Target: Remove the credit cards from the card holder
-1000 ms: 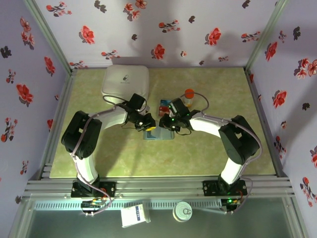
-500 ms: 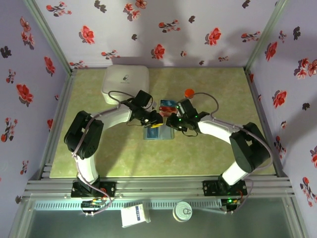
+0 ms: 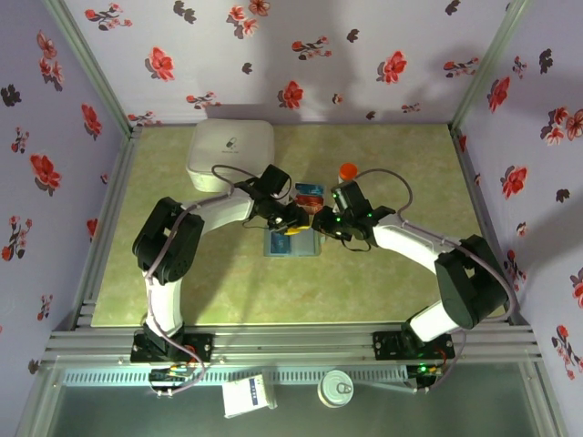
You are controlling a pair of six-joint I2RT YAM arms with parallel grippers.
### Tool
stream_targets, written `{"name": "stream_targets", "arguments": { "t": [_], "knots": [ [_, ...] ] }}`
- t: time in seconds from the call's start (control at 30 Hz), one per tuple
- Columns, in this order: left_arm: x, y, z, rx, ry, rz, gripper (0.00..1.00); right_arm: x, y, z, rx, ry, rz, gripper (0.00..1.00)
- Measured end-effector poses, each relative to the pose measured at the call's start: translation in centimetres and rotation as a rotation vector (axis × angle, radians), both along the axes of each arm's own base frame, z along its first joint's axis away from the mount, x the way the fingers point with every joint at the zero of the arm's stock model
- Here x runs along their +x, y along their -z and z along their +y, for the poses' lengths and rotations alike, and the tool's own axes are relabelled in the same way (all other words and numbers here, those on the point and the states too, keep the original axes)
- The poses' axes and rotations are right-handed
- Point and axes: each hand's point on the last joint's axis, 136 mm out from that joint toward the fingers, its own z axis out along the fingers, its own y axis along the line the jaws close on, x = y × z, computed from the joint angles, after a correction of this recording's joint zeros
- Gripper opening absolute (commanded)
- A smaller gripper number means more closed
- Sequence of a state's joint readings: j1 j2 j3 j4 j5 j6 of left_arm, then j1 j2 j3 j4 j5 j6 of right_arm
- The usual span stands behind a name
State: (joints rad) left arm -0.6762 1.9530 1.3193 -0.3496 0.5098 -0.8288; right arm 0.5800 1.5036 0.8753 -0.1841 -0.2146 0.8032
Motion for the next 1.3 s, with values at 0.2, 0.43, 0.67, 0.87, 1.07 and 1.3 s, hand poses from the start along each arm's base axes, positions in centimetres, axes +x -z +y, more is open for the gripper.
{"name": "stream_targets", "arguments": {
  "t": [0.2,0.43,0.67,0.87,1.07,1.3],
  "knots": [
    [0.1,0.0,0.2,0.002,-0.005,0.002,0.33,-0.1,0.6,0.6,0.02,-0.02,0.021,0.24],
    [0.3,0.6,2.6,0.024,-0.049,0.018,0.29,-0.8,3.0,2.7,0.021,-0.076,0.095,0.23],
    [0.2,1.0,5.2,0.052,-0.097,0.02,0.24,-0.8,3.0,6.1,0.059,-0.153,0.108,0.22],
    [-0.3,1.9,6.2,0.079,-0.101,0.025,0.15,-1.2,4.1,7.5,0.093,-0.191,0.155,0.21],
    [-0.8,2.5,6.8,0.105,-0.097,0.035,0.12,-1.8,5.5,8.1,0.117,-0.221,0.203,0.21],
    [-0.6,2.8,7.4,0.121,-0.094,0.032,0.12,-2.0,6.0,8.1,0.116,-0.225,0.221,0.21]
  ]
}}
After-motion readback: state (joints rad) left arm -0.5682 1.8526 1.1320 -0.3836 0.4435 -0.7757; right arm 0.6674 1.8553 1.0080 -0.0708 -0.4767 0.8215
